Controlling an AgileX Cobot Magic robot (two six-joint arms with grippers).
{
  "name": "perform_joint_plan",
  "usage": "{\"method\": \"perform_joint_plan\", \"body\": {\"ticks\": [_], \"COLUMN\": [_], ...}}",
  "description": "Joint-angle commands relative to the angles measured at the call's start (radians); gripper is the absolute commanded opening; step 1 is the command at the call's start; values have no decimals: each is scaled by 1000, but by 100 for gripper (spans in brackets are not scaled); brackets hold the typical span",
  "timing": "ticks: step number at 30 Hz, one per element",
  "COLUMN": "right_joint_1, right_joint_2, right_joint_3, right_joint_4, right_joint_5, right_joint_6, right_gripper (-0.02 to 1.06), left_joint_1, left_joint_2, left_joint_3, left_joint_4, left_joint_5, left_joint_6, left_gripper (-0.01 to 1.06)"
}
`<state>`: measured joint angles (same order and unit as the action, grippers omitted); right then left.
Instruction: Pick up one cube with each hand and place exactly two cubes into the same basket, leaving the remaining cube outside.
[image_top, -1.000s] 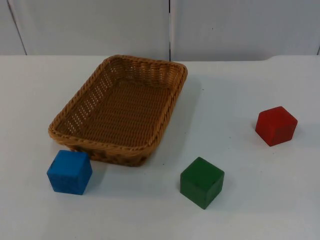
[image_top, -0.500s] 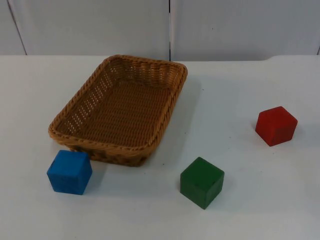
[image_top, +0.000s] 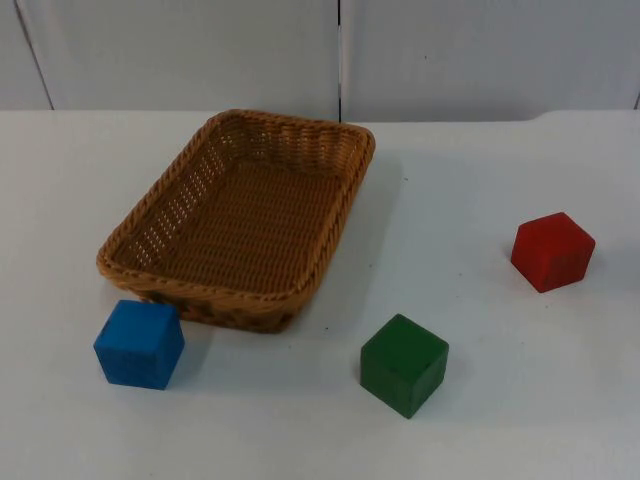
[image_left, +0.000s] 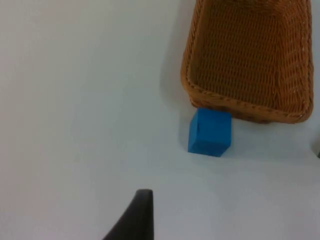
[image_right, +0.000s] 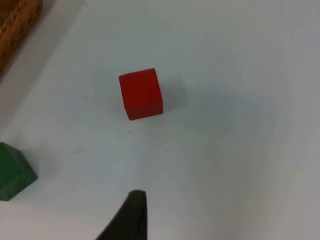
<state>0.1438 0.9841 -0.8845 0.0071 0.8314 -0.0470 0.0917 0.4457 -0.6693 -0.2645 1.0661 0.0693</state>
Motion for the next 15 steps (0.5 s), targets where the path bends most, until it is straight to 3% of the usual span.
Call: {"method": "perform_joint_plan", "body": {"ticks": [1,15], "right_joint_1": [-6,-6], "right_joint_2": [18,84], "right_joint_3": [-9,-105], "right_joint_4": [5,25], "right_joint_5": [-30,-19], "right_joint_6": [-14,-28], "right_gripper": [105,105], "left_joint_1": [2,2], "left_joint_2": [34,156], "left_joint_3": [-5,-5], "left_joint_4": [-31,-165], "left_joint_5": [-33,-68], "left_joint_6": [11,142], "left_gripper": [105,105]}}
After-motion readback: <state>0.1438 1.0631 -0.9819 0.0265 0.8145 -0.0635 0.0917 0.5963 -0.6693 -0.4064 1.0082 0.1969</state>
